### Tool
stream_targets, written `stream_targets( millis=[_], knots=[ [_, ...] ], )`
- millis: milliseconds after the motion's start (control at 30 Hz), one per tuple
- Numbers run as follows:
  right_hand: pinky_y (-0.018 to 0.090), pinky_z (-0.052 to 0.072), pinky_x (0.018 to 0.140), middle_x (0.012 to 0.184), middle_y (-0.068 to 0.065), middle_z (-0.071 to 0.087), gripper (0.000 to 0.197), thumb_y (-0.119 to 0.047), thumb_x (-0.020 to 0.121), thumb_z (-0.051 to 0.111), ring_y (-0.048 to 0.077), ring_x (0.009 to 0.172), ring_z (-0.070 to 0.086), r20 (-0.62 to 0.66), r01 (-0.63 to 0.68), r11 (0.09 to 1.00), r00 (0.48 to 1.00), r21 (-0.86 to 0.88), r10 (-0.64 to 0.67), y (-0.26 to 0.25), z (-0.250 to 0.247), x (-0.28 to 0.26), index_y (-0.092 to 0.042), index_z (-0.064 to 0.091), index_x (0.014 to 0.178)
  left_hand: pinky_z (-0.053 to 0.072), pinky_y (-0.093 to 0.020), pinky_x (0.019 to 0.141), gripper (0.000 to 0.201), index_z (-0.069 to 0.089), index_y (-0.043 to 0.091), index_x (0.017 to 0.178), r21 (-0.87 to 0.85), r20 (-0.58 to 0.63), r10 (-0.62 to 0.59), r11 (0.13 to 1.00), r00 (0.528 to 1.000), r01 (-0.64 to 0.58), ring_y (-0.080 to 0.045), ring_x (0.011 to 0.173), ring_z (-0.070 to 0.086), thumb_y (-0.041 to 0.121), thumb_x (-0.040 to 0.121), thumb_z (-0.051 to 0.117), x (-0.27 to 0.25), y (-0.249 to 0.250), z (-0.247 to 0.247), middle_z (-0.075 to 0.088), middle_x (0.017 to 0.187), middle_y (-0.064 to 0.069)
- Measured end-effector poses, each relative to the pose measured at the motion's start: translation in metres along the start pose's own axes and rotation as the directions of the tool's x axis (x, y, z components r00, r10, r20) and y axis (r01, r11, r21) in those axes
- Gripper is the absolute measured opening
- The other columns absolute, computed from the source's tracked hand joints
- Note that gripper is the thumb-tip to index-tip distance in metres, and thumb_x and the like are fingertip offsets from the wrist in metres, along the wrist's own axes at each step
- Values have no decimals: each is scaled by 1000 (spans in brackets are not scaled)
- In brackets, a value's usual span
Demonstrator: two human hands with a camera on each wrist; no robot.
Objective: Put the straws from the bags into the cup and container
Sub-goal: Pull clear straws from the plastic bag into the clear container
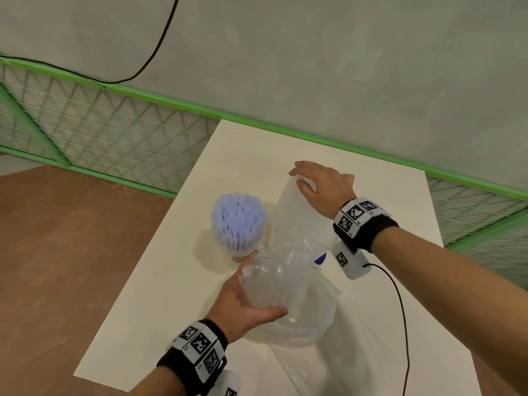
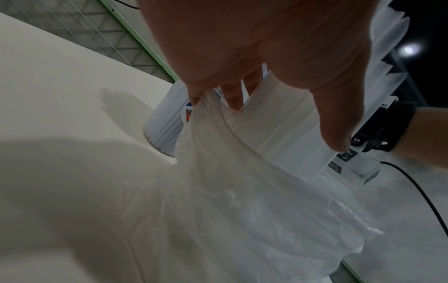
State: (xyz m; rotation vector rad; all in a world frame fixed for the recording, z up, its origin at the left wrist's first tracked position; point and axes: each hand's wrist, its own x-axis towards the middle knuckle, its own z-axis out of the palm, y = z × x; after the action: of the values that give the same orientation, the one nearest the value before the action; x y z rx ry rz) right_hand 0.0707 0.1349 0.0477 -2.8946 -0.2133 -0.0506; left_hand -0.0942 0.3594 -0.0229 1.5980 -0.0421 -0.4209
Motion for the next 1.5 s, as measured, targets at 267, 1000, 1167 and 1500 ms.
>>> stream_targets(
  millis=[267,1000,1167,1500],
  knots=[
    [41,22,99,155,-18,31,53,-25,96,41,15,135,43,85,-33,999,996,20,32,6,-4,1,-40,33,146,46,-13,94,81,52,25,128,5,8,19,1000,1000,-19,-2,112,62,6,60,93,-1,1,-1,68,115,18],
    [11,40,98,143,-11,46,65,-14,81,62,-2,126,44,195,265,881,912,393,-361,-35,-46,-135,-24,44,143,49,-13,86,83,51,28,126,-3,41,36,999,999,-36,-5,108,66,0,59,92,-8,3,-5,71,114,11],
    [2,17,106,152,-12,35,76,-29,86,69,-9,134,28,226,218,899,921,379,-318,-35,-17,-153,-25,29,151,50,-15,86,81,52,27,126,21,64,44,999,997,-45,-5,108,65,3,60,92,-9,4,-4,70,114,12],
    [9,37,90,105,-10,58,36,-11,81,71,-5,100,52,-69,208,858,977,470,-199,-37,8,-160,-19,63,116,49,-14,87,81,52,28,125,54,33,55,997,998,-57,-4,109,64,7,59,93,-9,2,-3,69,113,15]
  ],
)
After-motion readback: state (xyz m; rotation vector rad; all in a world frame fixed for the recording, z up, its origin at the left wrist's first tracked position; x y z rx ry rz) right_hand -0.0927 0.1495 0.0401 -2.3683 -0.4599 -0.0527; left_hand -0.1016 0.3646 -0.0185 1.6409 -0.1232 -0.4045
